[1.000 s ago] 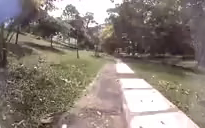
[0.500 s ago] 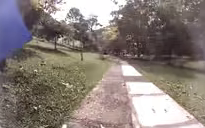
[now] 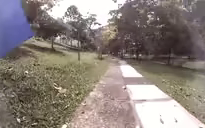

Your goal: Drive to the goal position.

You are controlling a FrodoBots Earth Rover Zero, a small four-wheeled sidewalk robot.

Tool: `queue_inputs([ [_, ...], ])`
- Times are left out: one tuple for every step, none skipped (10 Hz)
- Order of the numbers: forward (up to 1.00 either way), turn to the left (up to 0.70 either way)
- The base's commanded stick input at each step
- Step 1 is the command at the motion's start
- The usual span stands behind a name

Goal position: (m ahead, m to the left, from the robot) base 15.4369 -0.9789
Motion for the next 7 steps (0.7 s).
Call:
queue_inputs([
  [0.50, 0.00],
  [0.50, 0.00],
  [0.50, 0.00],
  [0.50, 0.00],
  [0.50, 0.00],
  [0.50, 0.00],
  [0.50, 0.00],
])
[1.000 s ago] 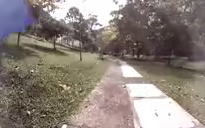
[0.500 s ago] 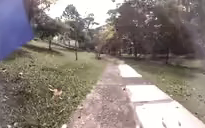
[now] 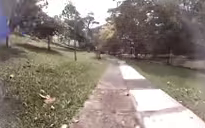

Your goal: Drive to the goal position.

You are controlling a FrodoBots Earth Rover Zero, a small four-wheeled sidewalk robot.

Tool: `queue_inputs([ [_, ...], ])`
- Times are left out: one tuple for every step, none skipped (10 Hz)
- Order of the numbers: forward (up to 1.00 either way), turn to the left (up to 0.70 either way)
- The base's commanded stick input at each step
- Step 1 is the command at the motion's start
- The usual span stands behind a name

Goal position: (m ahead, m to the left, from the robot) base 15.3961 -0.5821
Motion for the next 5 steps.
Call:
queue_inputs([
  [0.50, 0.00],
  [0.50, 0.00],
  [0.50, 0.00],
  [0.50, 0.00],
  [0.50, 0.00],
])
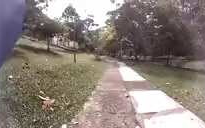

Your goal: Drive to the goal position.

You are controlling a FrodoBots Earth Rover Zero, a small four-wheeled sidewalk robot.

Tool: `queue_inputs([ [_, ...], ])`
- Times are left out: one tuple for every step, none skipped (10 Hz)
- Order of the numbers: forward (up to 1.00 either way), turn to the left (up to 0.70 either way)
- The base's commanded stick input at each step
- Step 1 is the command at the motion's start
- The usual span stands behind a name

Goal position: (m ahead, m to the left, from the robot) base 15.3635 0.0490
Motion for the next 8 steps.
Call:
queue_inputs([
  [0.50, 0.00],
  [0.50, 0.00],
  [0.50, 0.00],
  [0.50, 0.00],
  [0.50, 0.00],
  [0.50, 0.00],
  [0.50, 0.00],
  [0.50, 0.00],
])
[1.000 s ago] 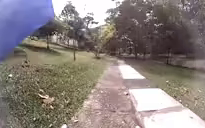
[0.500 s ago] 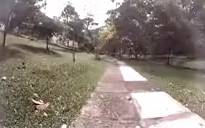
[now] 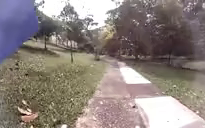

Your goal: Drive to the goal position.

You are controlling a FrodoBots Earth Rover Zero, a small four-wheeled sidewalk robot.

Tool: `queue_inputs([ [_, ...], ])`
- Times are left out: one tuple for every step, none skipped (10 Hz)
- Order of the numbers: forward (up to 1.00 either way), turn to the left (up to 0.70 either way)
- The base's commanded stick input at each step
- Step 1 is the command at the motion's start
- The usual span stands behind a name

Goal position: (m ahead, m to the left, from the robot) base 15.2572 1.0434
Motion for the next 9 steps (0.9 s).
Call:
queue_inputs([
  [0.50, -0.06],
  [0.50, -0.42],
  [0.50, -0.39],
  [0.50, -0.25],
  [0.50, -0.10],
  [0.50, -0.15],
  [0.50, -0.32],
  [0.50, -0.04],
  [0.50, 0.00],
])
